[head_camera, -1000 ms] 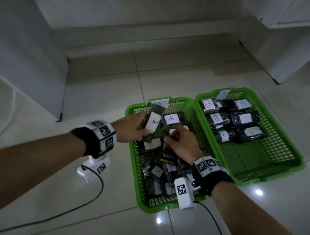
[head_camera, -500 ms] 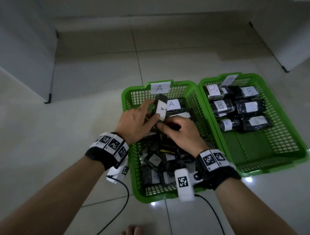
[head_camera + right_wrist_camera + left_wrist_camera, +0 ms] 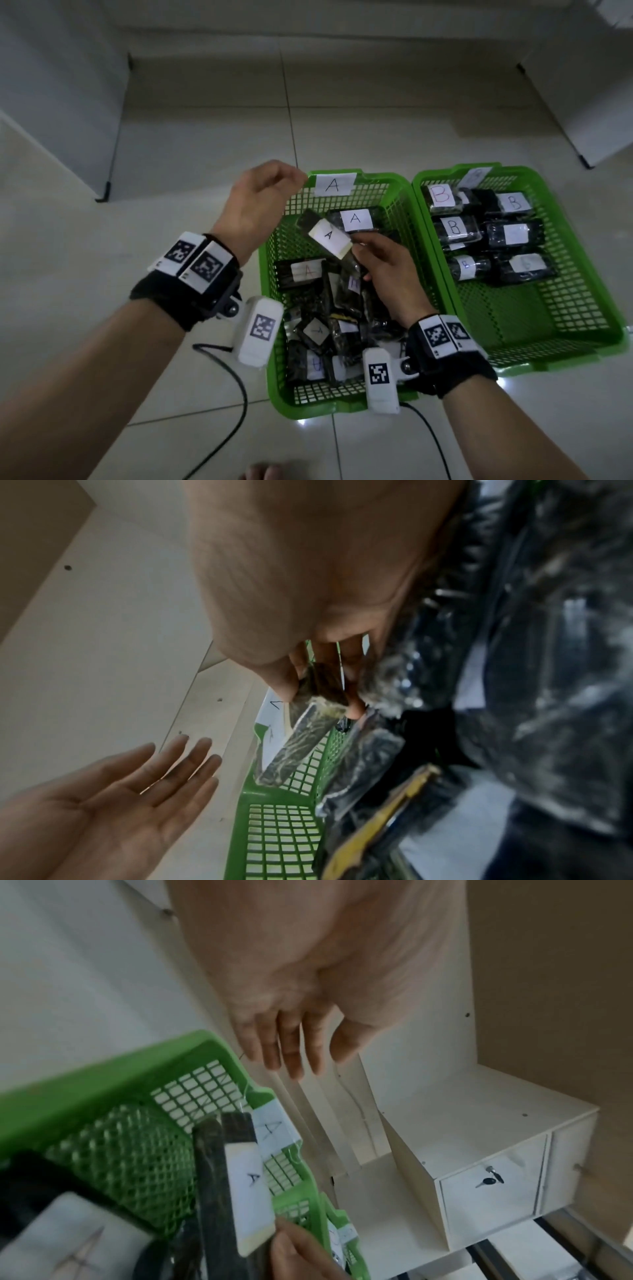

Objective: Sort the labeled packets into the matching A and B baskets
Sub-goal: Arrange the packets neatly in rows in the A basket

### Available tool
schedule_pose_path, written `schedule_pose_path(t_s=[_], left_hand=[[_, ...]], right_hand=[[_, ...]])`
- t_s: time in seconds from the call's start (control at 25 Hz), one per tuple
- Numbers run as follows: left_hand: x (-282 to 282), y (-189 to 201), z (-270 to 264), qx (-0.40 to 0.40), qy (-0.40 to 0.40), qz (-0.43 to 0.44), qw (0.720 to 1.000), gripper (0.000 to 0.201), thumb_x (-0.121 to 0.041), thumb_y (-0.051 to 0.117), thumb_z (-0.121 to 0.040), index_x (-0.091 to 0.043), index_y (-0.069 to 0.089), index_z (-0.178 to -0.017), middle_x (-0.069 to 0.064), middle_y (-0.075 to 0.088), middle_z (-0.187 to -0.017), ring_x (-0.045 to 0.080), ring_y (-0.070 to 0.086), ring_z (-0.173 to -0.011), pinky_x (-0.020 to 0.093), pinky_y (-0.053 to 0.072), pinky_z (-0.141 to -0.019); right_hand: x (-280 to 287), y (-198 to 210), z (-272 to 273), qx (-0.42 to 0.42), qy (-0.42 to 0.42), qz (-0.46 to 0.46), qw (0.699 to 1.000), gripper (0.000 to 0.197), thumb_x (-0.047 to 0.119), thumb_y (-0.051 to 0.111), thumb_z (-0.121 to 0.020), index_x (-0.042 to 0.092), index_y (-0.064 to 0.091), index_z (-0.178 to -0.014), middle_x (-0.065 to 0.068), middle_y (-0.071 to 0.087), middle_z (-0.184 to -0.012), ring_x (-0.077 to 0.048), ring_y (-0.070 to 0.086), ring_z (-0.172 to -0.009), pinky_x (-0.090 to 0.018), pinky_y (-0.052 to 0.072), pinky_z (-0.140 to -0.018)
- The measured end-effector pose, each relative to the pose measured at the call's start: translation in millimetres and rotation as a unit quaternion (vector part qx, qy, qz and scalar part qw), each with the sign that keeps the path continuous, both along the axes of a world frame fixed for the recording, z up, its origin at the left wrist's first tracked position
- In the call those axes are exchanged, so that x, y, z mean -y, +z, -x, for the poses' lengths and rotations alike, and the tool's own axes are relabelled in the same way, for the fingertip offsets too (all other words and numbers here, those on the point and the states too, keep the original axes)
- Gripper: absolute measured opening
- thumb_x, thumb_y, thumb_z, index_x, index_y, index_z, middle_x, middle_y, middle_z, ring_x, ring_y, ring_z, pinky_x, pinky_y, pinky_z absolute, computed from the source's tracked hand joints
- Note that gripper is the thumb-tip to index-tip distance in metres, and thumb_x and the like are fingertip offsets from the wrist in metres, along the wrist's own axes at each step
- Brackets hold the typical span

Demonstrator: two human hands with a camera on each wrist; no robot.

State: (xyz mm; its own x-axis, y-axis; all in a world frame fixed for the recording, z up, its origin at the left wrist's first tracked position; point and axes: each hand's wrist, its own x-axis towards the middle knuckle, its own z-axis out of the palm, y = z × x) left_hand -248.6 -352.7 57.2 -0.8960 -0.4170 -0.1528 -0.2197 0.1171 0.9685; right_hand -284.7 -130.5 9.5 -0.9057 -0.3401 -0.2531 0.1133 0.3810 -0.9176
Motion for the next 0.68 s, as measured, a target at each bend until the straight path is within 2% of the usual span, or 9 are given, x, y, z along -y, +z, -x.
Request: schedule_pose_path(t_s=[0.12, 0.2, 0.28, 0.36, 0.44, 0.52, 0.56, 0.64, 0.68], left_hand=[[-20.6, -15.8, -0.9, -0.028, 0.053, 0.013, 0.998, 0.017, -0.018, 0.056, -0.097, -0.025, 0.072, -0.099, -0.014, 0.069, -0.111, 0.002, 0.058, -0.111, 0.022, 0.043, -0.094], [-29.2, -35.6, -6.1, -0.047, 0.046, 0.090, 0.994, 0.021, -0.011, 0.057, -0.095, -0.024, 0.073, -0.098, -0.015, 0.068, -0.113, 0.007, 0.053, -0.120, 0.013, 0.037, -0.097], [-31.6, -44.8, -8.7, -0.064, 0.028, 0.136, 0.988, 0.024, -0.004, 0.056, -0.093, -0.021, 0.073, -0.095, -0.013, 0.070, -0.110, 0.008, 0.054, -0.119, 0.004, 0.030, -0.099], [-32.2, -44.9, -9.8, -0.078, 0.019, 0.161, 0.984, 0.025, -0.002, 0.054, -0.093, -0.018, 0.073, -0.093, -0.012, 0.072, -0.106, 0.000, 0.060, -0.107, 0.013, 0.021, -0.113], [-32.8, -48.9, -10.2, -0.092, 0.019, 0.180, 0.979, 0.025, -0.003, 0.054, -0.092, -0.017, 0.073, -0.091, -0.013, 0.073, -0.102, -0.004, 0.063, -0.097, 0.031, 0.025, -0.119], [-32.7, -52.6, -11.3, -0.098, 0.022, 0.175, 0.980, 0.025, -0.004, 0.053, -0.091, -0.017, 0.074, -0.091, -0.014, 0.073, -0.100, -0.001, 0.065, -0.095, 0.037, 0.043, -0.108], [-31.5, -53.2, -12.3, -0.100, 0.032, 0.161, 0.981, 0.027, -0.004, 0.051, -0.091, -0.017, 0.074, -0.091, -0.012, 0.073, -0.100, 0.001, 0.065, -0.096, 0.034, 0.050, -0.099], [-29.0, -53.3, -13.9, -0.110, 0.075, 0.133, 0.982, 0.029, 0.000, 0.048, -0.091, -0.015, 0.073, -0.093, -0.008, 0.073, -0.098, 0.004, 0.066, -0.092, 0.025, 0.054, -0.082], [-27.3, -53.3, -14.3, -0.120, 0.099, 0.120, 0.980, 0.031, 0.002, 0.046, -0.092, -0.014, 0.073, -0.093, -0.005, 0.073, -0.098, 0.005, 0.067, -0.089, 0.022, 0.052, -0.076]], right_hand=[[0.5, -5.7, 0.5, -0.038, 0.017, -0.031, 0.999, 0.022, 0.018, 0.058, -0.102, 0.020, 0.072, -0.119, 0.006, 0.071, -0.115, -0.008, 0.066, -0.105, -0.024, 0.052, -0.085], [-0.2, -7.3, 2.3, -0.052, 0.015, -0.048, 0.997, 0.024, 0.020, 0.055, -0.104, 0.022, 0.072, -0.120, 0.011, 0.070, -0.116, -0.005, 0.064, -0.109, -0.027, 0.052, -0.094], [-0.3, -7.0, 2.6, -0.045, 0.016, -0.055, 0.997, 0.025, 0.022, 0.052, -0.105, 0.023, 0.071, -0.121, 0.013, 0.069, -0.116, -0.004, 0.063, -0.110, -0.027, 0.052, -0.096], [1.3, -3.3, 1.9, -0.046, 0.032, -0.100, 0.993, 0.027, 0.024, 0.053, -0.105, 0.023, 0.068, -0.126, 0.009, 0.064, -0.122, -0.009, 0.060, -0.118, -0.023, 0.046, -0.097], [2.5, 8.1, 3.6, -0.100, 0.069, -0.207, 0.971, 0.037, 0.028, 0.058, -0.102, 0.022, 0.060, -0.138, 0.004, 0.053, -0.134, -0.012, 0.049, -0.128, -0.020, 0.034, -0.103], [9.9, 27.6, 7.6, -0.211, 0.111, -0.270, 0.933, 0.042, 0.028, 0.064, -0.097, 0.021, 0.058, -0.138, 0.004, 0.053, -0.135, -0.012, 0.045, -0.128, -0.021, 0.030, -0.105], [18.1, 36.8, 10.4, -0.248, 0.141, -0.266, 0.921, 0.038, 0.024, 0.066, -0.095, 0.021, 0.062, -0.133, 0.006, 0.058, -0.130, -0.010, 0.051, -0.122, -0.020, 0.035, -0.103], [40.5, 44.4, 15.1, -0.222, 0.239, -0.266, 0.907, 0.029, 0.013, 0.069, -0.092, 0.019, 0.070, -0.120, 0.005, 0.068, -0.117, -0.009, 0.061, -0.100, -0.016, 0.048, -0.084], [53.1, 42.9, 17.2, -0.180, 0.294, -0.294, 0.891, 0.030, 0.008, 0.070, -0.090, 0.019, 0.072, -0.117, 0.002, 0.070, -0.114, -0.011, 0.062, -0.093, -0.016, 0.048, -0.074]])
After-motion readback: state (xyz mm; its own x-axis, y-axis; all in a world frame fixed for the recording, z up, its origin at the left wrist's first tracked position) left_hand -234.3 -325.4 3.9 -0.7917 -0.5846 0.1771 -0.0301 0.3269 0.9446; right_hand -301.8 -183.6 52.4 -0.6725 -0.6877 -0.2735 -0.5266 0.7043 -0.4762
